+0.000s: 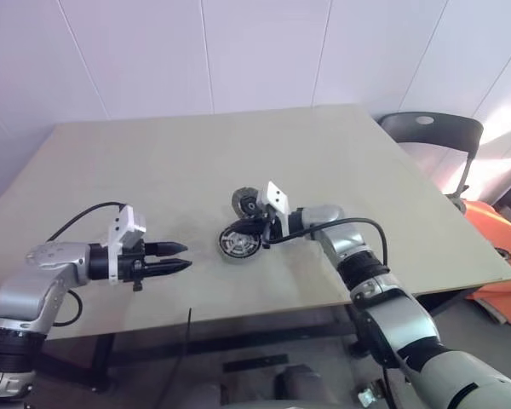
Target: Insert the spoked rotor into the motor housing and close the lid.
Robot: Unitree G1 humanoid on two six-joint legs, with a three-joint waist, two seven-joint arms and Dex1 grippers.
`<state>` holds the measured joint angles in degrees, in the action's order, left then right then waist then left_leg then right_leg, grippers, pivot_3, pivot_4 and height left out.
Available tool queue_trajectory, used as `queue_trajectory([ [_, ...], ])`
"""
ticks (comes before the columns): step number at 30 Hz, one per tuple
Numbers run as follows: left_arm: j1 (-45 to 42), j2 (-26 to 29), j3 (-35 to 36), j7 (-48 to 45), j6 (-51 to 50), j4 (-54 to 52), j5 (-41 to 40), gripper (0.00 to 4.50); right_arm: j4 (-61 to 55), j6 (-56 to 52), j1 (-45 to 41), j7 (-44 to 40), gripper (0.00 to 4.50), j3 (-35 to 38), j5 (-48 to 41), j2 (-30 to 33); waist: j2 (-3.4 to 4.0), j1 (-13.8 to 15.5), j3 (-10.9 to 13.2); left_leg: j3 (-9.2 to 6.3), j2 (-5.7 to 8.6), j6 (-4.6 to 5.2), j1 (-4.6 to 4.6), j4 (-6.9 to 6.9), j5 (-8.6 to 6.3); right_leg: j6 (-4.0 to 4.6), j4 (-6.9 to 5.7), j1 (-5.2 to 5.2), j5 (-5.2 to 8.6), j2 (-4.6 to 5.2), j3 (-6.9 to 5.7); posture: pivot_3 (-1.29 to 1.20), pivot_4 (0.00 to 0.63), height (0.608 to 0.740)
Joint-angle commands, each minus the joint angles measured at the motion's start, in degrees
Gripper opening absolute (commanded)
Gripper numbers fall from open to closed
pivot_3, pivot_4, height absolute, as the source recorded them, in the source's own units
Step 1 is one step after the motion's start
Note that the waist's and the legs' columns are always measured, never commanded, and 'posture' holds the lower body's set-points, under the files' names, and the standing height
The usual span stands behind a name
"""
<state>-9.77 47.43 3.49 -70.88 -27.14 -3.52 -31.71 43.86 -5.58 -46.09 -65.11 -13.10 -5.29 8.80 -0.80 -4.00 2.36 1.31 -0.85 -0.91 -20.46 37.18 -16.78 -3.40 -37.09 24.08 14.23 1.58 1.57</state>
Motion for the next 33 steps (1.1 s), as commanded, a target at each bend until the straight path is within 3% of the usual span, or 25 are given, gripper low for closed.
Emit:
queue_trajectory([
  [1,-1.3,0.07,0.45,-0.39,-0.54,-1.72,-0.71,2.06,4.77,3.06,-1.85,1.02,0.0,-0.12,1.65,-0.72,-0.02,0.01,-0.01,0.0,0.0,0.0,0.01,0.0,0.0,0.0,-0.01,0.0,0.0,0.0,0.0,0.0,0.0,0.74],
  [4,-1.88,-0.36,0.09,0.05,-0.38,-0.9,0.06,2.06,11.99,6.6,-2.32,4.99,0.0,-1.09,5.03,-1.77,-0.01,-0.09,-0.01,0.0,0.0,0.0,0.04,0.01,0.0,0.0,-0.01,-0.03,0.0,-0.01,0.0,0.0,0.0,0.74],
  [9,-2.58,-1.05,0.01,0.66,-0.22,-0.07,0.55,2.06,14.27,9.33,-1.54,5.67,0.0,-1.86,6.98,-2.53,-0.06,-0.16,-0.04,-0.01,-0.04,0.0,0.59,0.03,0.0,0.02,-0.05,-0.55,0.01,-0.04,0.02,0.0,0.0,0.74],
  [12,-2.8,-1.23,0.11,0.81,-0.09,0.45,0.78,2.06,14.53,10.68,-2.29,5.37,0.0,-0.07,5.63,-2.56,-0.06,-0.12,-0.04,0.0,-0.04,0.0,0.97,-0.02,0.0,0.14,-0.02,-0.91,0.09,-0.07,0.02,0.0,0.0,0.74],
  [16,-3.05,-1.65,0.23,0.97,-0.25,0.73,0.69,2.06,9.66,6.63,-3.84,-1.36,0.0,6.63,-3.59,-4.29,-0.04,-0.09,-0.02,0.0,-0.03,0.01,0.94,0.01,0.0,0.1,-0.02,-0.9,0.06,-0.07,0.03,0.0,0.0,0.74],
  [20,-3.23,-2.06,0.17,1.15,-0.23,1.07,0.84,2.06,7.95,9.45,-3.23,-2.23,0.0,6.8,-3.57,-4.84,-0.04,-0.06,-0.02,-0.01,-0.04,0.01,0.85,-0.07,0.0,0.0,0.02,-0.8,0.01,-0.03,0.02,0.0,0.0,0.74],
  [23,-3.13,-2.65,0.68,1.24,-0.83,1.11,0.2,2.06,9.59,10.58,-2.92,-0.89,0.0,5.96,-1.97,-4.79,-0.03,-0.05,-0.01,0.0,-0.04,0.0,0.81,-0.08,-0.01,0.0,0.02,-0.76,0.01,0.02,0.02,0.0,0.0,0.74],
  [28,-2.84,-2.59,0.8,1.17,-0.16,1.59,1.06,2.06,16.37,18.15,-1.47,8.06,0.0,-1.74,9.94,-2.62,-0.03,-0.09,-0.01,0.0,-0.04,0.0,0.82,-0.07,-0.01,0.01,0.01,-0.75,0.02,0.03,0.03,0.0,0.0,0.74],
  [33,-2.52,-2.39,1.15,1.02,0.09,1.73,1.04,2.06,19.59,18.72,-1.9,9.86,0.0,-0.92,9.92,-2.71,-0.07,-0.13,-0.05,0.01,-0.05,0.01,1.09,-0.01,0.0,0.22,-0.01,-1.03,0.13,0.0,0.06,0.0,0.0,0.74],
])
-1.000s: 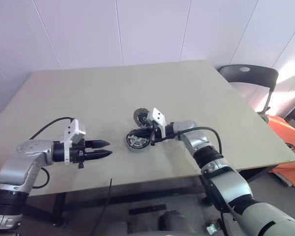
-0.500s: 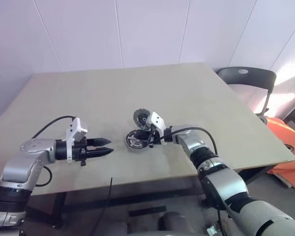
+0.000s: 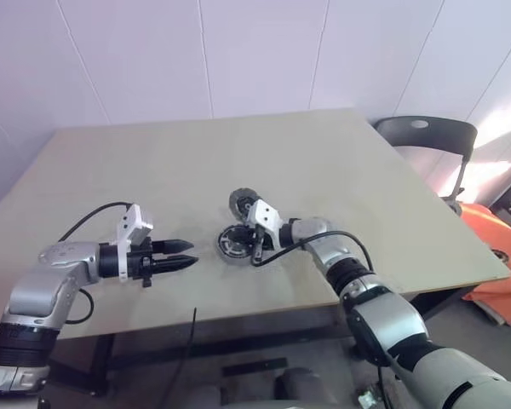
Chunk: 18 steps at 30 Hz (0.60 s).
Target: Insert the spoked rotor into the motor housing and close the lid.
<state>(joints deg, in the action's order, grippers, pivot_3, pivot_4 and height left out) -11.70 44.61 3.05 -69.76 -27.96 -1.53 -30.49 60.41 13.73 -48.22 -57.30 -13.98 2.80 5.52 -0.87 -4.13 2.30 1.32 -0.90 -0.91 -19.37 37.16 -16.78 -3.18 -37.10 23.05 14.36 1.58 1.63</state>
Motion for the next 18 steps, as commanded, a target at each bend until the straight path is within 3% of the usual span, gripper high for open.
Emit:
queue_trajectory([
  [1,-0.47,0.49,1.67,-0.08,0.92,-0.29,-0.19,2.06,3.11,-0.27,0.02,2.2,0.0,0.22,1.66,0.64,0.0,0.04,0.0,-0.01,0.0,0.0,0.03,0.04,0.0,0.01,0.0,-0.04,0.0,-0.01,0.0,0.0,0.0,0.74],
  [11,-0.95,-0.16,1.7,0.69,0.59,-0.75,-0.61,2.06,-2.06,-11.52,-2.32,-6.55,0.0,11.08,-11.34,-0.84,0.02,0.1,0.02,-0.02,0.01,0.01,-0.25,0.02,0.0,-0.22,0.03,0.19,-0.12,0.04,-0.01,0.0,0.0,0.74],
  [18,-1.71,0.15,4.23,1.64,-0.53,-0.62,-2.27,2.06,-22.97,-28.46,1.31,-25.47,0.0,8.12,-16.34,10.41,0.05,0.31,0.04,-0.11,0.03,0.01,-1.14,0.05,0.0,-0.24,-0.03,1.02,-0.14,0.12,-0.11,0.0,0.0,0.74],
])
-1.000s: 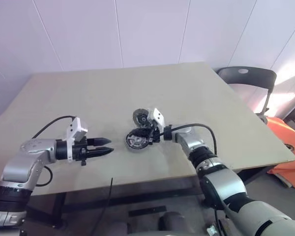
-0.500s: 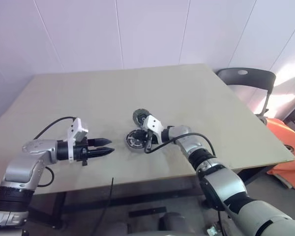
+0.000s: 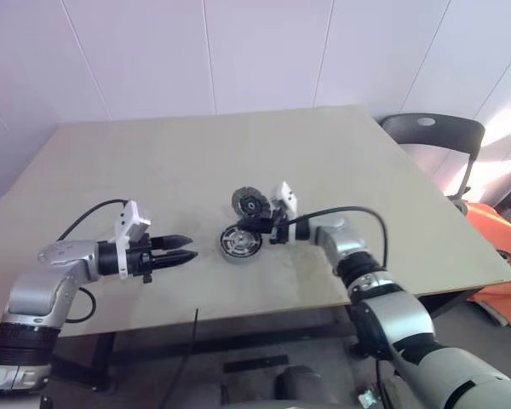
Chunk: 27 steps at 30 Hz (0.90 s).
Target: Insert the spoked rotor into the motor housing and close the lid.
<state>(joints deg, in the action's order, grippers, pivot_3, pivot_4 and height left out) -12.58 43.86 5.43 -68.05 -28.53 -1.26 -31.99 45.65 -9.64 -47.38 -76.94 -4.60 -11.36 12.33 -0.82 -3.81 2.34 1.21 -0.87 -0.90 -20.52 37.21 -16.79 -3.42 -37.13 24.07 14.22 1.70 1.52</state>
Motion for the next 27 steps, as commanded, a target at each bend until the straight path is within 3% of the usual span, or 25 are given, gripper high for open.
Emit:
queue_trajectory([
  [1,-0.76,0.94,1.91,-0.11,0.1,-0.79,-0.72,2.06,-9.33,-5.65,0.85,-6.35,0.0,-1.87,-1.35,5.43,0.0,-0.01,0.0,0.0,0.0,0.01,0.01,-0.01,-0.01,0.0,0.01,0.0,0.0,0.0,0.0,0.0,0.0,0.74],
  [7,-0.32,0.36,2.14,0.41,0.74,-0.3,-0.47,2.06,-9.77,-3.62,4.13,-7.12,0.0,-3.74,2.34,14.6,0.0,-0.01,0.0,0.03,0.01,0.03,0.07,-0.03,-0.02,0.02,0.01,-0.02,0.01,-0.07,-0.02,0.0,0.0,0.74],
  [11,0.08,0.16,2.03,0.89,1.44,-0.25,0.0,2.06,-3.1,9.49,1.43,5.55,0.0,-1.47,6.25,14.17,0.04,-0.38,0.03,0.19,0.01,0.03,0.14,-0.02,-0.01,0.02,-0.02,0.0,0.01,-0.21,0.08,0.0,0.0,0.74],
  [15,-0.7,-0.08,1.7,1.43,1.05,-0.31,0.04,2.06,-0.39,18.39,0.23,6.92,0.0,-2.46,7.56,13.6,0.03,-0.19,0.03,0.18,0.01,0.03,0.14,-0.01,-0.01,0.02,-0.03,0.0,0.01,-0.26,0.09,0.0,0.0,0.74],
  [18,-1.13,-0.03,1.45,1.7,0.59,-0.67,-0.07,2.06,-0.32,26.3,-0.39,4.78,0.0,-5.12,10.27,14.58,0.03,-0.15,0.03,0.18,0.01,0.03,0.1,-0.02,-0.01,0.0,0.02,0.0,0.01,-0.23,0.11,0.0,0.0,0.74],
  [27,-1.53,0.33,2.04,1.83,-1.03,-2.25,-1.52,2.06,-3.35,37.19,-10.3,-15.21,0.0,-12.37,9.87,16.8,0.04,-0.23,0.03,0.15,0.02,0.03,0.15,0.03,-0.01,0.0,0.0,-0.06,0.01,-0.18,0.05,0.0,0.0,0.74],
])
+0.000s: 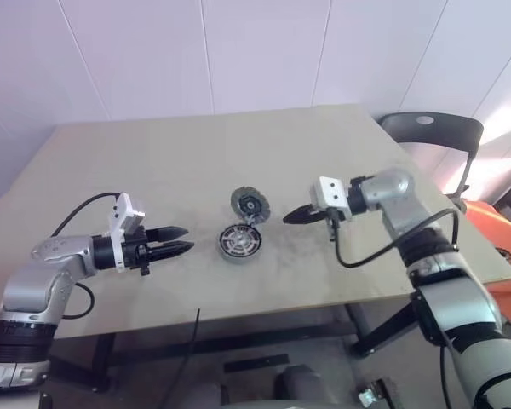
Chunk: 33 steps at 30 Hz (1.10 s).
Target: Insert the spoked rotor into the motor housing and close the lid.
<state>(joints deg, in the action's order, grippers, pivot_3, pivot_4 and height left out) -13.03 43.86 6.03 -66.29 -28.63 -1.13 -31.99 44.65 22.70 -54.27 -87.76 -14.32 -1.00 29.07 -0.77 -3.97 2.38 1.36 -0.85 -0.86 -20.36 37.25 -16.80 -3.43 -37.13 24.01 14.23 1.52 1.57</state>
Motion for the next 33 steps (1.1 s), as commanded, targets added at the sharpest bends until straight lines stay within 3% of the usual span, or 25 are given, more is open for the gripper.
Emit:
queue_trajectory([
  [1,-1.07,0.31,1.26,0.16,-1.01,-2.9,-1.49,2.06,-2.51,7.58,-4.72,-4.71,0.0,-5.31,-0.55,0.3,-0.01,-0.08,0.0,0.0,-0.03,0.0,0.01,-0.01,0.0,0.0,-0.01,0.0,0.0,-0.02,0.0,0.0,0.0,0.74],
  [5,-0.72,0.35,0.71,0.46,-0.9,-3.87,-0.79,2.06,1.42,20.91,-9.08,-4.73,0.0,-13.99,1.88,-0.68,0.0,-0.02,0.0,-0.04,-0.06,0.0,0.02,-0.01,0.0,0.01,-0.06,0.01,0.0,0.03,0.02,0.0,0.0,0.74],
  [9,0.36,0.42,0.9,1.32,-1.12,-5.48,-0.7,2.06,10.47,32.77,-13.63,-0.84,0.0,-15.12,7.33,-6.26,0.0,-0.1,0.0,0.0,-0.04,-0.01,0.02,0.02,0.0,0.02,-0.08,0.01,-0.01,0.04,0.04,0.0,0.0,0.74],
  [18,5.18,0.87,4.08,4.26,-1.32,-9.03,-1.71,2.06,21.7,40.63,-19.69,12.15,0.0,-16.32,17.45,-11.63,-0.01,0.05,-0.01,-0.07,-0.01,-0.04,-0.01,-0.01,0.01,0.08,-0.1,0.05,-0.02,0.24,0.02,0.0,0.0,0.74],
  [21,6.31,0.81,4.6,5.0,-1.57,-9.83,-2.15,2.11,23.23,40.63,-20.0,13.93,0.63,-16.02,18.29,-12.72,-0.01,0.0,-0.01,-0.08,-0.01,-0.05,-0.01,-0.02,0.01,0.09,-0.12,0.06,-0.02,0.24,0.02,0.0,0.0,0.74],
  [25,6.66,0.84,4.77,5.42,-1.97,-10.18,-2.54,2.11,24.32,40.26,-20.36,17.51,1.9,-17.27,22.07,-13.02,-0.01,0.02,-0.01,-0.07,-0.01,-0.06,-0.02,-0.01,0.01,0.09,-0.11,0.05,-0.02,0.26,0.02,0.0,0.0,0.74],
  [28,6.46,0.8,4.7,5.5,-2.09,-10.04,-2.48,2.11,24.93,40.88,-21.03,21.89,1.9,-18.54,25.88,-12.86,-0.01,-0.01,-0.01,-0.07,-0.01,-0.06,-0.01,-0.02,0.01,0.09,-0.12,0.05,-0.02,0.25,0.02,0.0,0.0,0.74],
  [33,6.3,0.62,4.46,5.7,-2.09,-10.08,-2.36,2.11,26.79,41.61,-21.3,21.73,1.9,-20.66,29.18,-12.01,-0.01,-0.02,-0.01,-0.07,-0.01,-0.06,-0.01,-0.02,0.01,0.09,-0.12,0.07,-0.02,0.23,0.02,0.0,0.0,0.74],
])
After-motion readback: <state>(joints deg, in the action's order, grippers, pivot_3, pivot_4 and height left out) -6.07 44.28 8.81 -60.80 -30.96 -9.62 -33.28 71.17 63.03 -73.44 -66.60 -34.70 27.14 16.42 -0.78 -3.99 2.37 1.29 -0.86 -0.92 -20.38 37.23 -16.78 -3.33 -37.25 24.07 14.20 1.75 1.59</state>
